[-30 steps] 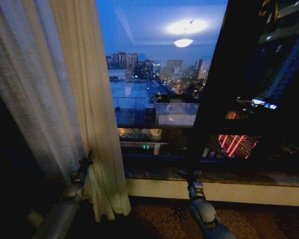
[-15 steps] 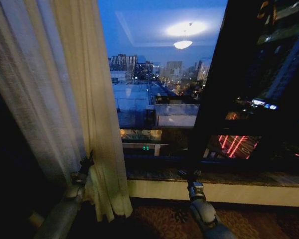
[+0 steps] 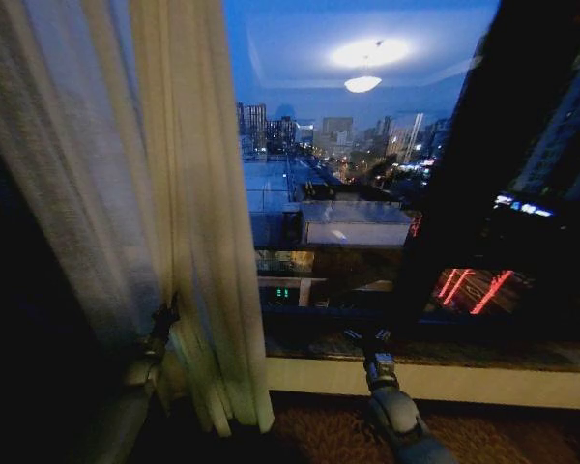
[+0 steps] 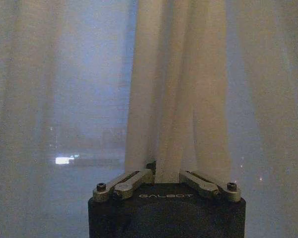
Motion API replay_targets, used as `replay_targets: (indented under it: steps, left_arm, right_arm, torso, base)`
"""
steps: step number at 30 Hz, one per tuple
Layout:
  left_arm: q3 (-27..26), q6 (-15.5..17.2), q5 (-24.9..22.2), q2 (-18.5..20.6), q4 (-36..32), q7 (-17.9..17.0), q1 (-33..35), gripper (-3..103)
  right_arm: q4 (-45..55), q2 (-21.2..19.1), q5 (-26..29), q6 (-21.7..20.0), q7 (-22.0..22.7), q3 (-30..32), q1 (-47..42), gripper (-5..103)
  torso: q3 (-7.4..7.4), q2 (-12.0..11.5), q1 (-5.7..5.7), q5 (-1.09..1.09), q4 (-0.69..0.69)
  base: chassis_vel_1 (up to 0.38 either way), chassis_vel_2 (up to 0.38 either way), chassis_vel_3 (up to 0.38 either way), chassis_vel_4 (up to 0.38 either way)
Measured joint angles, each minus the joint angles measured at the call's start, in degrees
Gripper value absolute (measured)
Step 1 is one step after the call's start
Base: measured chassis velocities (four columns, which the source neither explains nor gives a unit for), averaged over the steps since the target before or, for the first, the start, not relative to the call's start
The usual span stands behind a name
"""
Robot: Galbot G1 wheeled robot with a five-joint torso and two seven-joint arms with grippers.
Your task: Open the curtains by pulling them apart, changing their state from closed to fully open.
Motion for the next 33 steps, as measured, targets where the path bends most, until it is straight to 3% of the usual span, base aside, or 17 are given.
replay_targets:
  steps: [6,14,18,19,22,23,28,33]
  left_arm:
    - [0.08,0.12,0.0,-0.08,0.02,-0.02,0.23,0]
    - [-0.01,-0.02,0.02,-0.52,-0.41,-0.66,0.61,0]
    - [-0.12,2.04,1.31,-1.02,-0.63,-6.02,-0.12,0]
    - [-0.12,2.04,1.31,-1.02,-0.63,-6.02,-0.12,0]
    - [-0.62,4.03,2.41,-1.27,0.28,-11.5,-1.84,0]
    - [-0.62,4.03,2.41,-1.27,0.28,-11.5,-1.84,0]
    - [-2.38,7.87,4.49,-1.08,3.47,-22.06,-5.35,0]
    - [-4.23,7.81,4.65,0.27,7.8,-23.48,-7.64,0]
  right_arm:
    - [0.0,-0.03,0.0,0.0,0.01,0.02,0.0,100]
    - [0.0,-0.02,0.0,0.0,0.01,0.02,0.0,100]
    - [0.0,-0.01,0.0,0.0,0.01,0.01,0.0,100]
    - [0.0,-0.01,0.0,0.0,0.01,0.01,0.0,100]
    - [0.0,-0.02,0.0,0.0,0.01,0.01,0.0,100]
    - [0.0,-0.02,0.0,0.0,0.01,0.01,0.0,100]
    - [0.0,-0.01,0.0,0.0,0.01,0.01,0.0,100]
    - [0.0,-0.02,0.0,0.0,0.01,0.01,0.0,100]
  torso:
    - [0.0,0.0,-0.02,0.06,-0.05]
    - [0.01,0.0,0.0,0.0,-0.03]
    - [0.0,0.0,-0.02,0.03,-0.02]
    - [0.0,0.0,-0.02,0.03,-0.02]
    - [0.0,0.0,-0.01,0.04,-0.04]
    - [0.0,0.0,-0.01,0.04,-0.04]
    - [0.0,0.0,-0.01,0.03,-0.04]
    - [0.0,0.01,-0.01,0.03,-0.04]
  base:
    - [-0.008,-0.022,0.004,0.028]
    - [-0.01,-0.014,0.007,0.01]
    - [0.0,0.0,0.0,0.0]
    - [0.0,0.0,0.0,0.0]
    - [0.0,0.0,0.0,0.0]
    - [0.0,0.0,0.0,0.0]
    - [0.0,0.0,0.0,0.0]
    - [0.0,0.0,0.0,0.0]
